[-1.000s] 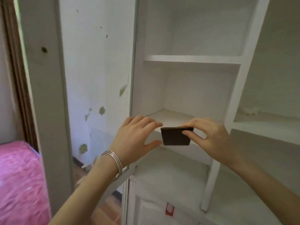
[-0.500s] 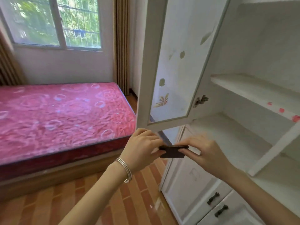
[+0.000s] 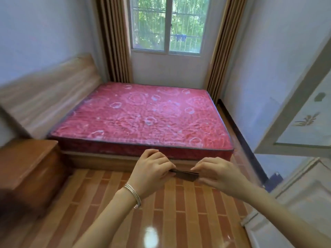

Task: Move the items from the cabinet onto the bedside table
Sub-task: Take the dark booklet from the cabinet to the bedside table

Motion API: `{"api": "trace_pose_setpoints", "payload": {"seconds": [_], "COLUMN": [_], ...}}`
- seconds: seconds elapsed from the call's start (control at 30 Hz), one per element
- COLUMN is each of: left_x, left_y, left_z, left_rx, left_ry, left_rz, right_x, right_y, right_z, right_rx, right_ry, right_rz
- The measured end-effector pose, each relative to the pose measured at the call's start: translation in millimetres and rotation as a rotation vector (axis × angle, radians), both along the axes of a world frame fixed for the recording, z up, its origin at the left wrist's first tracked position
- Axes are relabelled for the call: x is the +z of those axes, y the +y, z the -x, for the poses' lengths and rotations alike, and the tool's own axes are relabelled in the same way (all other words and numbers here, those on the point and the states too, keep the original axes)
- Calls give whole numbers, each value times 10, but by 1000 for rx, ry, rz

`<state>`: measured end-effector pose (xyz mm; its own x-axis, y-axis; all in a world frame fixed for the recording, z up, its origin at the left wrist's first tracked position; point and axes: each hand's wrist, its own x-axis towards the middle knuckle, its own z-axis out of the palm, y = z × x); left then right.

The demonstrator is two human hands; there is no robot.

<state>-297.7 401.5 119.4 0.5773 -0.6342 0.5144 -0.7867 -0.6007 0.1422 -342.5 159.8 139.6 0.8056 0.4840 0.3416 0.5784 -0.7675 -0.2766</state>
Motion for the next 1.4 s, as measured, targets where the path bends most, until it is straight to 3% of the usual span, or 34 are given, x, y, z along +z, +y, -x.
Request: {"api": "trace_pose_setpoints", "payload": {"seconds": [0.27,0.5,0.9,1.17,1.4], "left_x": [-74,-256,-695,-727,-945], "left_y": [1955,3145,4441,4931,5430], "left_z": [-129,-162,-916,-1777,-2083], "left_rx": [264,482,852,1028,1157], "left_ry": [10,133,236,276,359], "left_rz": [-14,-66,-52,-62,-29], "right_x": [-224,-362,-680,-564,-772], "right_y": [2131,3414,4382,5105,5880], "right_z": [-645,-1081,-2701,-4100,-4663], "right_rx": [150,267,314,471,585], "right_ry": [-77,-58,109,110,165], "right_rz": [-97,-52,64,47,101]}}
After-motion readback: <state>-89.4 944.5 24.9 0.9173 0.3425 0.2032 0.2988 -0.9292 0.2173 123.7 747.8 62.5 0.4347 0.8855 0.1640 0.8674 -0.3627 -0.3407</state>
